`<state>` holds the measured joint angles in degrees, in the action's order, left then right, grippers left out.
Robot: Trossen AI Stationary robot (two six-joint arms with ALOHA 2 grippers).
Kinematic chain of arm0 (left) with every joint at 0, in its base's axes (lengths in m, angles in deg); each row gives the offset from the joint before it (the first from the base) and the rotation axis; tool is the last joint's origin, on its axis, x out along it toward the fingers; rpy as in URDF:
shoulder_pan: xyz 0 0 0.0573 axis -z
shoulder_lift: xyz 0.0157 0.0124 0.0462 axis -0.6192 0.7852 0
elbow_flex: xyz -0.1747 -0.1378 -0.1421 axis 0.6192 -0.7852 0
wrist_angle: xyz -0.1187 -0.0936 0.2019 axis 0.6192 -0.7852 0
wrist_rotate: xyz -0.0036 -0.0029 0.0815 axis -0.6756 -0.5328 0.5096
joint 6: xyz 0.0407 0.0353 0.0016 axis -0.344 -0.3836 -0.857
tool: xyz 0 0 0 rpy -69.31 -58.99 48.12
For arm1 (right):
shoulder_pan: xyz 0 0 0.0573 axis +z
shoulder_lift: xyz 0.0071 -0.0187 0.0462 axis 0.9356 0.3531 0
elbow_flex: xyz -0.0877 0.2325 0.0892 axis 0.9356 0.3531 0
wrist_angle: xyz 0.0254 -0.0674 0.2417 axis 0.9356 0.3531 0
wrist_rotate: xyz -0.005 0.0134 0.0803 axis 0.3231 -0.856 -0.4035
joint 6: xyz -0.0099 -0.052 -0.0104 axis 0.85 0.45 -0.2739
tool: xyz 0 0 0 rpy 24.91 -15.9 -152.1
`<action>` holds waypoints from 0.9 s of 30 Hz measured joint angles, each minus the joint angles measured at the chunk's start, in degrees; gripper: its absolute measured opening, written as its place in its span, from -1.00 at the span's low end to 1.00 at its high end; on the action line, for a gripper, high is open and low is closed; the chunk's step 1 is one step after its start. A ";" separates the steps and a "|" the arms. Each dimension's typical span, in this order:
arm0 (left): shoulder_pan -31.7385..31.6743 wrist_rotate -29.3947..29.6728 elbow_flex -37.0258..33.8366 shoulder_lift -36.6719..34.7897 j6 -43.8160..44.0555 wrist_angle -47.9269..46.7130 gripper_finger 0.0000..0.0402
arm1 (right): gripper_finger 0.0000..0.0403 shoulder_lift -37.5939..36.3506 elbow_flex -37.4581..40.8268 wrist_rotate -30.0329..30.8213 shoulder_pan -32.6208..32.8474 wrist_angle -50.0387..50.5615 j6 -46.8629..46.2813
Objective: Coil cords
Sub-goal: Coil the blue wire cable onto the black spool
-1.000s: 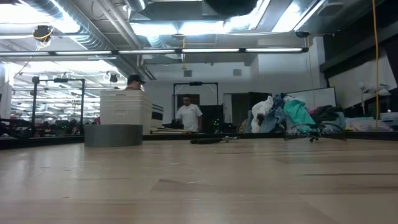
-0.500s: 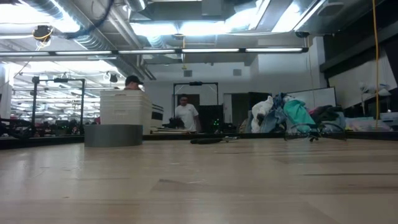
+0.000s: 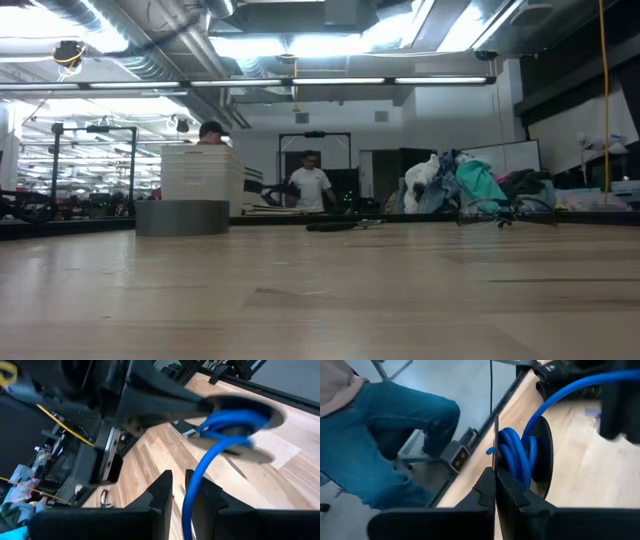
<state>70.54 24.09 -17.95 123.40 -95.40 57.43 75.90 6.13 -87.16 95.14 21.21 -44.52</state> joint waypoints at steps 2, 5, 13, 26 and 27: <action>-0.46 0.01 0.00 -0.03 1.27 0.04 -0.78 | -1.00 0.19 -0.02 -0.14 0.02 -1.02 0.00; -1.44 0.04 0.00 -0.04 3.15 0.00 -0.78 | -1.00 0.31 -0.02 -1.75 0.02 -1.54 0.15; -3.18 0.03 0.00 -0.04 6.40 0.00 -0.78 | -1.00 1.01 -0.07 -3.75 0.02 -2.06 0.87; -5.92 -3.03 0.04 5.51 8.13 6.88 -0.78 | -1.00 1.05 -0.07 -6.81 0.02 -5.91 2.84; -6.21 -3.51 0.04 6.16 8.15 7.62 -0.78 | -1.00 1.05 -0.07 -7.42 0.02 -6.11 2.86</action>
<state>64.33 20.58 -17.91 129.56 -87.25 65.05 76.95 6.07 -94.58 95.17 15.10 -41.66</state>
